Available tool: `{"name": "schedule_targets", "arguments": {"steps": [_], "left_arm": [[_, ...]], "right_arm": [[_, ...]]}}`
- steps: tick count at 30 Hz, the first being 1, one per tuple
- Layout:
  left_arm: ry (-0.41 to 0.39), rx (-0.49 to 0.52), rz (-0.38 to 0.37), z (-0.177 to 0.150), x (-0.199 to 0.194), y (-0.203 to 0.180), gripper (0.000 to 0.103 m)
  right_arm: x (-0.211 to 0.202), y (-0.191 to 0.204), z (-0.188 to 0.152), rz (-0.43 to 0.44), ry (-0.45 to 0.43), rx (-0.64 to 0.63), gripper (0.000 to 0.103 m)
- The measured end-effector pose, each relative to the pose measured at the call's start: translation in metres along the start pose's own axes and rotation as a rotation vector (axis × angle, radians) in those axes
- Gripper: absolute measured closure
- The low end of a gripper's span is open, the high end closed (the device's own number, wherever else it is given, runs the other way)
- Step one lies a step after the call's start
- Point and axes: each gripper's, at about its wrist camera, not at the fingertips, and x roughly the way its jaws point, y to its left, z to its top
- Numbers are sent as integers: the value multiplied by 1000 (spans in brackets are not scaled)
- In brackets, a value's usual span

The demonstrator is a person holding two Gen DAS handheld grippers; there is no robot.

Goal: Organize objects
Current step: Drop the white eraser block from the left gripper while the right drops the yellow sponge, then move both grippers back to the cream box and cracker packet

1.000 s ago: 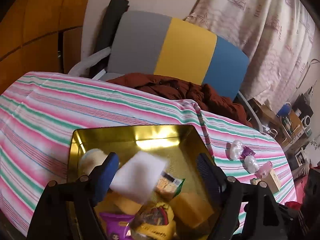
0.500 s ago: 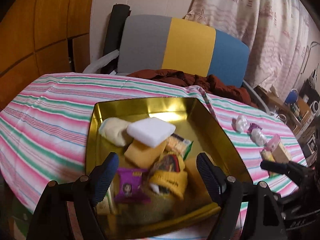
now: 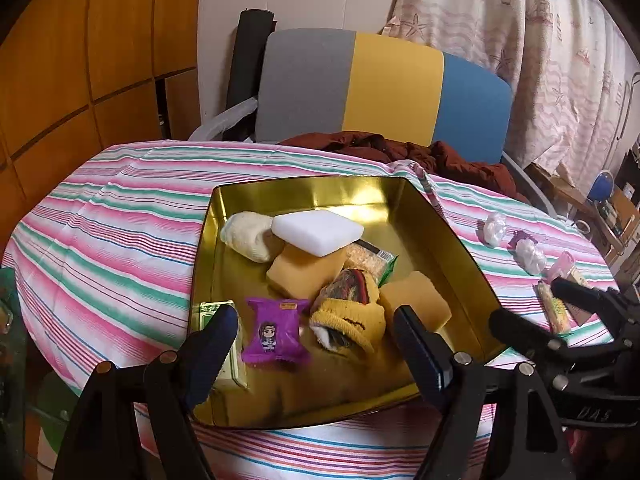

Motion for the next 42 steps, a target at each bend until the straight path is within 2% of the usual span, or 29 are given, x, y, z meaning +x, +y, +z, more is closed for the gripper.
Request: {"name": "schedule_targets", "arguments": {"steps": [19,31,35,42], "left_arm": [[17,48,-11,-1,1,-13,21],[54,51,-122,-3,4,-24,22],[64,55,-158,-2,4,-29,23],[85,99,-199,-3,5,-44,23]], "right_arm": [[3,-16,-5,-21,7,36,0],[13,-41,-13,-33,52,79,0],[13,-62,-17,-51,69,106,0],[6,-137,-17,-121,110,232,0]]}}
